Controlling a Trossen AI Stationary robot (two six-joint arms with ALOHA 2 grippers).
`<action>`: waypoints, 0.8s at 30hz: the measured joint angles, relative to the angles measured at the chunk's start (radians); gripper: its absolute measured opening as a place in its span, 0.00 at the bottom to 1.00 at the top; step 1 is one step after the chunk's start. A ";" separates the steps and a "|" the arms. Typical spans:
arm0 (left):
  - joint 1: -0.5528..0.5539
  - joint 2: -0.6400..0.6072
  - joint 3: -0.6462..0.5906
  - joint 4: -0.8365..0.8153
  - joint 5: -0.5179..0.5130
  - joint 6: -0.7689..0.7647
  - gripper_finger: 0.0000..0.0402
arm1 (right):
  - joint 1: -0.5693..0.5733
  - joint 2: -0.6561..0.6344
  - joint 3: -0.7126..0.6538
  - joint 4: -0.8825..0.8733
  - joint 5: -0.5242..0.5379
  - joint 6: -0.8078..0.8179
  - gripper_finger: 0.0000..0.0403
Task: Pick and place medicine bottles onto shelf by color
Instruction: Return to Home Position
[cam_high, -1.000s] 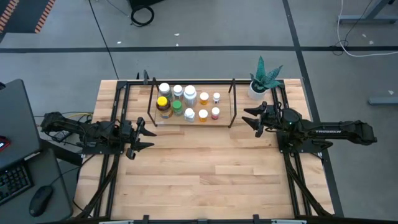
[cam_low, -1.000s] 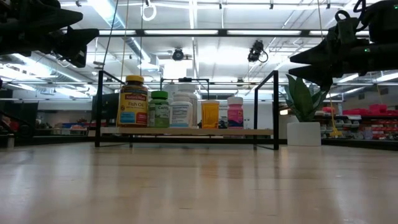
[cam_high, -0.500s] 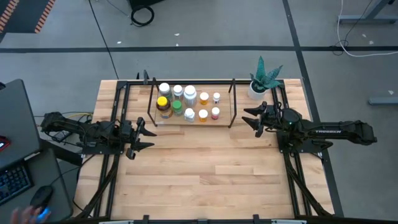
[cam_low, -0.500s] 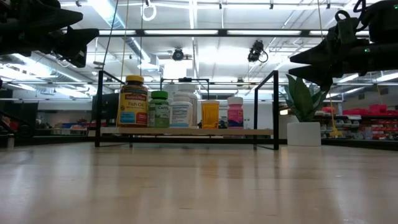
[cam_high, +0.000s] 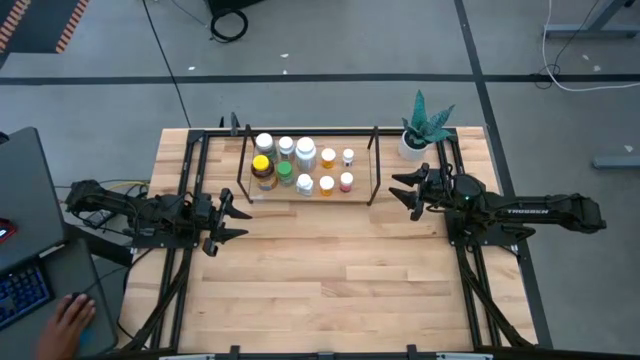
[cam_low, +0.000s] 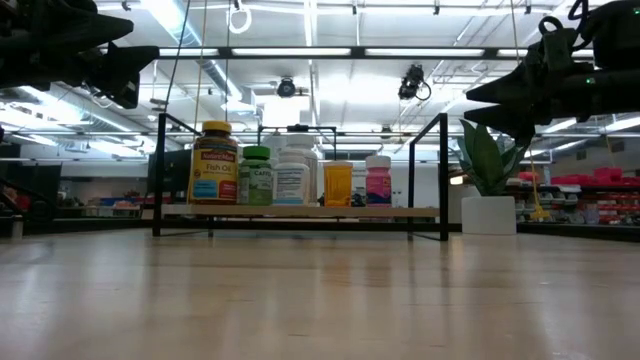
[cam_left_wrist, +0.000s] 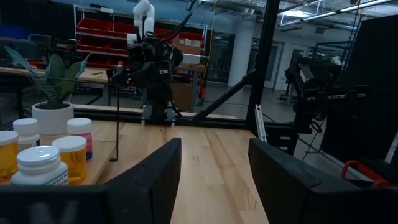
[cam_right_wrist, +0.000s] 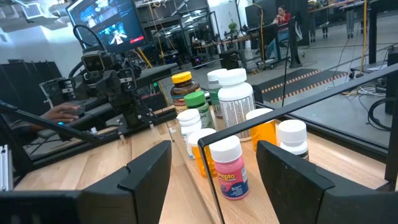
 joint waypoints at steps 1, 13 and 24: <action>0.000 0.000 0.000 0.000 0.000 0.000 0.48 | 0.000 0.000 0.000 0.000 0.000 0.000 0.60; 0.000 0.000 0.000 0.000 0.000 0.000 0.49 | 0.000 0.000 0.000 0.000 0.000 0.000 0.60; 0.000 0.000 0.000 0.000 0.000 0.000 0.49 | 0.000 0.000 0.000 0.000 0.000 0.000 0.60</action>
